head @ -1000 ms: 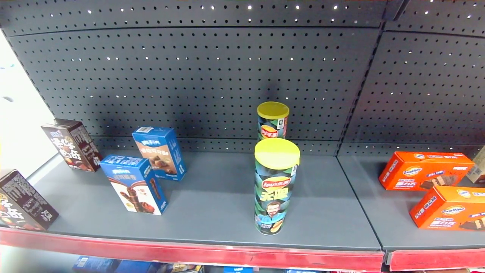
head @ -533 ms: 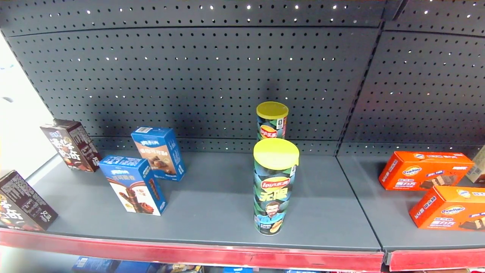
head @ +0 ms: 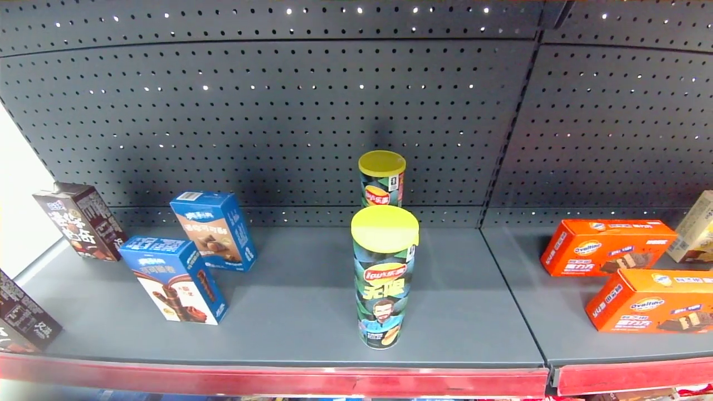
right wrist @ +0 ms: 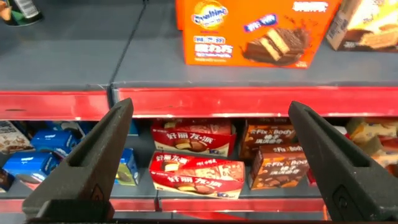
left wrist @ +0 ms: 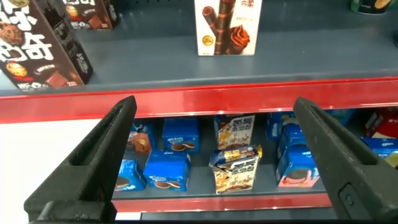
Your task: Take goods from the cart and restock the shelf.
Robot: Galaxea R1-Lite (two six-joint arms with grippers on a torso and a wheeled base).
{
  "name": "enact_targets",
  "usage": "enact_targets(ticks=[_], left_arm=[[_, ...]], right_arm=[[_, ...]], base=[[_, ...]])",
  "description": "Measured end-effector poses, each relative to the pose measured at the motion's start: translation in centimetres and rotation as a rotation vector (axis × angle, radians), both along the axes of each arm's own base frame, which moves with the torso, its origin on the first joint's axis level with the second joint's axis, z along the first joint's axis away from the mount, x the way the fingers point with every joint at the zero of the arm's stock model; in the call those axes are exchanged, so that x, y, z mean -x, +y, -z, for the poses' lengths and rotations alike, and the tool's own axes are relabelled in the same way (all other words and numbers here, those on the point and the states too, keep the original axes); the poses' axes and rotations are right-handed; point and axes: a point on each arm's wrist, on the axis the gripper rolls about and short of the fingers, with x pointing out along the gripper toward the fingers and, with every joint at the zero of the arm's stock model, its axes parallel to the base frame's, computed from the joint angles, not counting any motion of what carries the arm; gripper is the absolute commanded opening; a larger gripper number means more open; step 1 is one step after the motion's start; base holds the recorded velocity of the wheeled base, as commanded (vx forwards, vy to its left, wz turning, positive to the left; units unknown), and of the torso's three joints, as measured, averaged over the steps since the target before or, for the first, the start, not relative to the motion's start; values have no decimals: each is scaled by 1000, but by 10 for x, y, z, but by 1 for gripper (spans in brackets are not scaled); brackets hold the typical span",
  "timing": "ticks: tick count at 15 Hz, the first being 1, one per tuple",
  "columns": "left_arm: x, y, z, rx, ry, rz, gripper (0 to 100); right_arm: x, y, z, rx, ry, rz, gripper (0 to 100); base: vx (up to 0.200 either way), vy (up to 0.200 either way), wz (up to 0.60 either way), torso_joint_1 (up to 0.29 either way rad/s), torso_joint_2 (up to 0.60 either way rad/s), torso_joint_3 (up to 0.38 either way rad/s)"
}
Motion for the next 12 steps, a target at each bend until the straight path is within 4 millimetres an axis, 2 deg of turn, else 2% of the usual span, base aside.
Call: enact_targets(ticks=[1,10,12], left_arm=[[0,0,0,5,0,1,100],[0,0,0,10,-2,2,100],[0,0,0,11,-1,3,100]], right_arm=[[0,0,0,0,-1,1,100],[0,0,0,-1,0,1,100],[0,0,0,-1,-1,1,100]], base=[[0,200,0,-17,7,2],[0,0,0,0,0,0],[-200,0,0,2,2,2]])
